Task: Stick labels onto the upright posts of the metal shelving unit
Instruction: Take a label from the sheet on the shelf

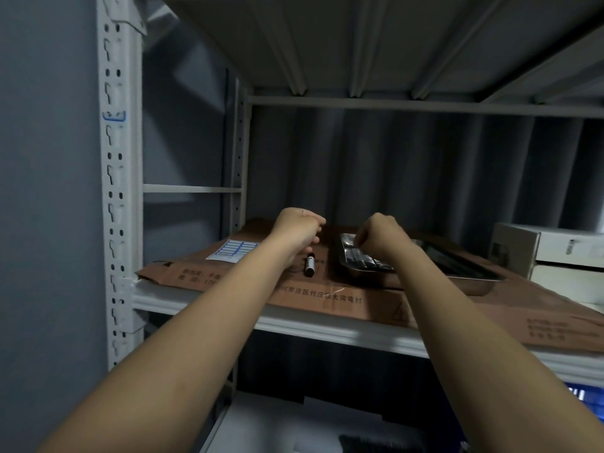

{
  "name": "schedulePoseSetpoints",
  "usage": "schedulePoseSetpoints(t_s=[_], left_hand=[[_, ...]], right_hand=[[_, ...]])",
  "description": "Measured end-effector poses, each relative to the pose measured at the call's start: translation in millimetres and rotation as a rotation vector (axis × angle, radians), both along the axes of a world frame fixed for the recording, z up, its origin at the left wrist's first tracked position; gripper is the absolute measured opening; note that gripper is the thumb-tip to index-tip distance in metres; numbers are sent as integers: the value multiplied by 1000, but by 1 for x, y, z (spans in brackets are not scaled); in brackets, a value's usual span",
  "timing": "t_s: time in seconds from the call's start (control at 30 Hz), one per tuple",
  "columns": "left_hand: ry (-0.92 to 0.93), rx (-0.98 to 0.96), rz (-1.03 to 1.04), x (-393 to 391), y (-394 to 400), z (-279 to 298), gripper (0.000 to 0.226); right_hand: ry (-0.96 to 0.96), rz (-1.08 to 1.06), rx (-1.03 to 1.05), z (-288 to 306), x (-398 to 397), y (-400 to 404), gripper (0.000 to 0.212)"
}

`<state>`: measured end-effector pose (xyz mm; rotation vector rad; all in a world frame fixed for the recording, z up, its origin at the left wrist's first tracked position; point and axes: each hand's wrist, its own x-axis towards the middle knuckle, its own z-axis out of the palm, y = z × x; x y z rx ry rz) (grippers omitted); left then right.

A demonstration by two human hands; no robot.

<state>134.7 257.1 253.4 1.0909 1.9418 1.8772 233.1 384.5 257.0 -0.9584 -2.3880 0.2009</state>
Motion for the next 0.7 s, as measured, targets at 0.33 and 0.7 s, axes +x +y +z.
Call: schedulePoseSetpoints(t_s=[0.33,0.7], left_hand=[[72,139,146,-18,-37,6,32],[493,216,664,-135,-171,17,24]], right_hand=[[353,292,70,8,-32,-65,14],[470,666,185,27,-172,-179,16]])
